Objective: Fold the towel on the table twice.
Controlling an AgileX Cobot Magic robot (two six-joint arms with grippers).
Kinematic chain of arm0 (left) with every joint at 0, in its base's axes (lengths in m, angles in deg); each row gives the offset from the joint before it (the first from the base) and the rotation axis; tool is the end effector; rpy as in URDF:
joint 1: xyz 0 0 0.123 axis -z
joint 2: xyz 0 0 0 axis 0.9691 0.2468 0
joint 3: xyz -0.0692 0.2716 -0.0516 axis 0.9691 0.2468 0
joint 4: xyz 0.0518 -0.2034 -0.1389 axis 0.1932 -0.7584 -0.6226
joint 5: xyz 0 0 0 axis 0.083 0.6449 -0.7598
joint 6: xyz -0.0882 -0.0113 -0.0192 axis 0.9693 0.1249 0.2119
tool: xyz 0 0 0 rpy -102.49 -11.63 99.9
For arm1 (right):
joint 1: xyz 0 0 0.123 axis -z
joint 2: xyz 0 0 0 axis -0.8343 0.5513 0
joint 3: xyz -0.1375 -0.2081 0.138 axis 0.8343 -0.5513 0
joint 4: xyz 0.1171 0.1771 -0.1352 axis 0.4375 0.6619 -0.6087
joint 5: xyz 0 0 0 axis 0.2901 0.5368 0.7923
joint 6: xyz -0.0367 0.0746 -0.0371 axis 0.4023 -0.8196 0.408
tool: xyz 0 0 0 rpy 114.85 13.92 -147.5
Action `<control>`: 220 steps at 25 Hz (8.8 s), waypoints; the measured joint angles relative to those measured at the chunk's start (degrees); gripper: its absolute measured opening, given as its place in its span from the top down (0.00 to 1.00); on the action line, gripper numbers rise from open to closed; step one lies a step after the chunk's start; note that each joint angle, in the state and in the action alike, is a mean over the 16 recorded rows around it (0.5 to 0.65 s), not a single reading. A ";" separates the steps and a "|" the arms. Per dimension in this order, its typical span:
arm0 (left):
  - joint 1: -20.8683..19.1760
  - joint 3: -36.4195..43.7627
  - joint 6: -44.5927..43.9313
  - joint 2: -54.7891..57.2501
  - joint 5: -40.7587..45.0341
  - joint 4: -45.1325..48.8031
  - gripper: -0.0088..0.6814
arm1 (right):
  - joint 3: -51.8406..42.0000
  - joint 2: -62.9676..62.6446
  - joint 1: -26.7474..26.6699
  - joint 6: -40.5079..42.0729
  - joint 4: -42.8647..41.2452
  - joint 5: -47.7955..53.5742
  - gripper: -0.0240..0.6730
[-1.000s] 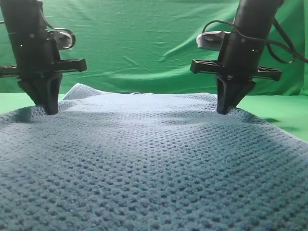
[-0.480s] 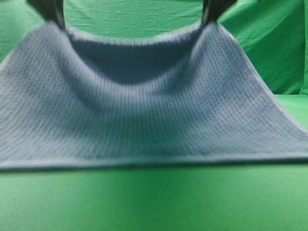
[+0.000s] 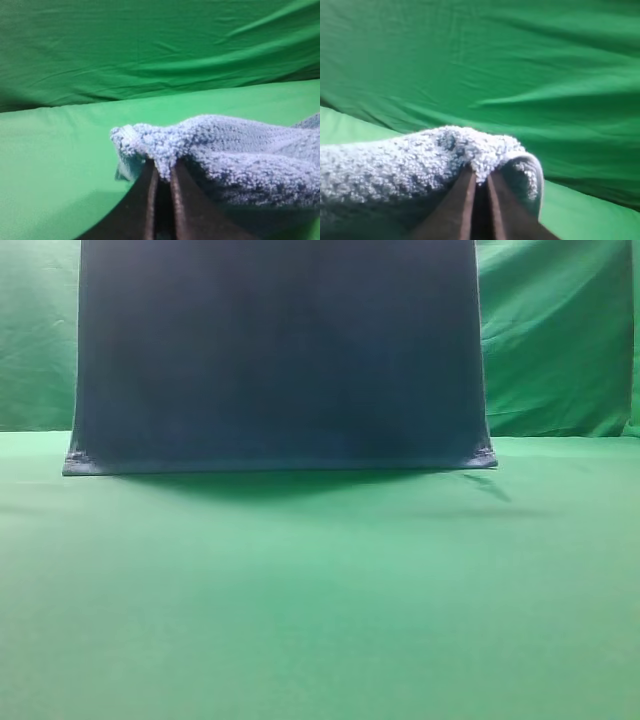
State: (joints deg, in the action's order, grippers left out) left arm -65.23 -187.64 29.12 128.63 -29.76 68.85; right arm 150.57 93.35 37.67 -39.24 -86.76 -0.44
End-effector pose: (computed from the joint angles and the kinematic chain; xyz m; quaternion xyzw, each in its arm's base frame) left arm 0.4247 -0.0886 0.4277 0.0594 0.8930 -0.1111 0.4320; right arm 0.4335 0.1483 0.4211 -0.1868 0.8540 0.0565 0.4823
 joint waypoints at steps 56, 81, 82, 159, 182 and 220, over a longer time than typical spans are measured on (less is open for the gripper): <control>3.24 91.51 0.44 -68.00 -9.52 -17.88 0.99 | -87.47 -66.37 -0.94 -5.90 16.76 5.18 0.97; 3.22 80.56 0.44 -33.22 -25.34 -12.76 0.99 | -78.18 -32.44 -0.85 -5.60 10.97 -12.30 0.97; 3.21 79.33 0.44 -31.28 -25.98 -12.36 0.99 | -76.83 -30.61 -0.82 -5.56 10.46 -13.01 0.97; 2.81 95.52 -8.74 -110.16 -13.31 -15.47 0.99 | -94.30 -107.48 -0.30 2.79 11.53 -6.67 0.97; 2.69 112.79 -8.34 -111.31 -39.08 -8.94 0.99 | -115.65 -115.65 -0.30 3.23 13.63 -28.74 0.97; 2.69 126.72 -8.34 -111.31 -38.84 -0.90 0.99 | -130.78 -115.65 -0.30 3.05 10.16 -38.22 0.97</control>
State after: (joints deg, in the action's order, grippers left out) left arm -62.54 -60.92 20.78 17.33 -68.60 67.94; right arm 19.78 -22.31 37.37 -36.20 -76.60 -38.65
